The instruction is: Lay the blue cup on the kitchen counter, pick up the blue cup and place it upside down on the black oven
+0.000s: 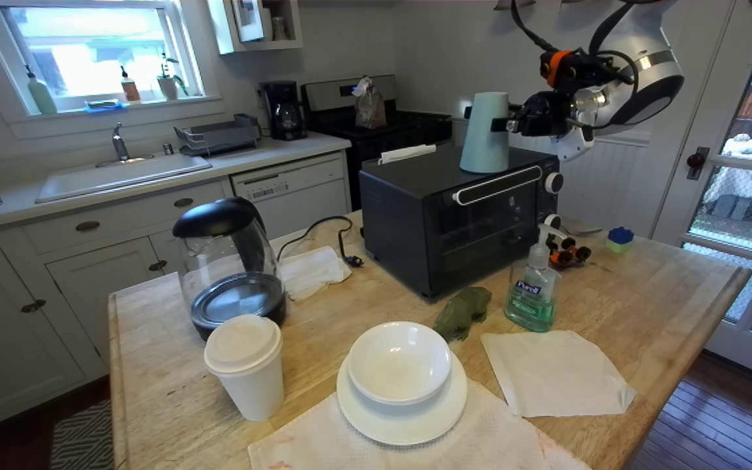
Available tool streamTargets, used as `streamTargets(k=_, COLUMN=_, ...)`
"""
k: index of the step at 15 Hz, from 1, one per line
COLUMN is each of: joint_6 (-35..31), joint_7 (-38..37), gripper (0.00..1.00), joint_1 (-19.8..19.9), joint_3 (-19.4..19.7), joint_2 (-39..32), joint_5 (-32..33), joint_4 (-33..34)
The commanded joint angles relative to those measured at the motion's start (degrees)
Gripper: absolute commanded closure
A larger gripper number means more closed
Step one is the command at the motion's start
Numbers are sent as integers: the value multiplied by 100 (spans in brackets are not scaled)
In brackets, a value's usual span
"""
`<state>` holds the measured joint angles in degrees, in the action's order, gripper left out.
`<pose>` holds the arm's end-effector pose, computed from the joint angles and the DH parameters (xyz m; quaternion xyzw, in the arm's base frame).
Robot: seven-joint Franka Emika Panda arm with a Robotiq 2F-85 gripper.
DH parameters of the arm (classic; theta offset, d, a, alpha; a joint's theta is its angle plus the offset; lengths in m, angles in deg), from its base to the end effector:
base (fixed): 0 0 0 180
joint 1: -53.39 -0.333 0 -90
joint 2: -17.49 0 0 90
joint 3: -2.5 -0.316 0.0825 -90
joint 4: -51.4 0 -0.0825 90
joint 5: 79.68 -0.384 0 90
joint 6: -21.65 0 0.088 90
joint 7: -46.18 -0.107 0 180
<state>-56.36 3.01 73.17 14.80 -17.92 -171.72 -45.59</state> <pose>0.6144 -0.2151 0.2969 -0.4100 0.5574 0.3759 0.6164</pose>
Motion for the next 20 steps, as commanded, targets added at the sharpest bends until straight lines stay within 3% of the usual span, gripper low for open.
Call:
streamTargets(k=1, joint_6=-75, joint_7=-36, gripper=0, joint_1=17, joint_3=-2, joint_2=-99, joint_5=-3, joint_4=197)
streamTargets(k=6, joint_6=-58, joint_7=22, gripper=0, joint_1=8, joint_3=59, joint_2=58, joint_5=151, joint_4=221)
streamTargets(k=14, joint_6=12, joint_7=364, gripper=0, joint_1=-35, joint_3=277, joint_2=587, joint_5=1291, joint_4=455)
streamTargets(k=20, joint_6=-150, joint_7=1071, gripper=0, joint_1=-113, joint_3=378, joint_2=1166, joint_5=2298, joint_4=497)
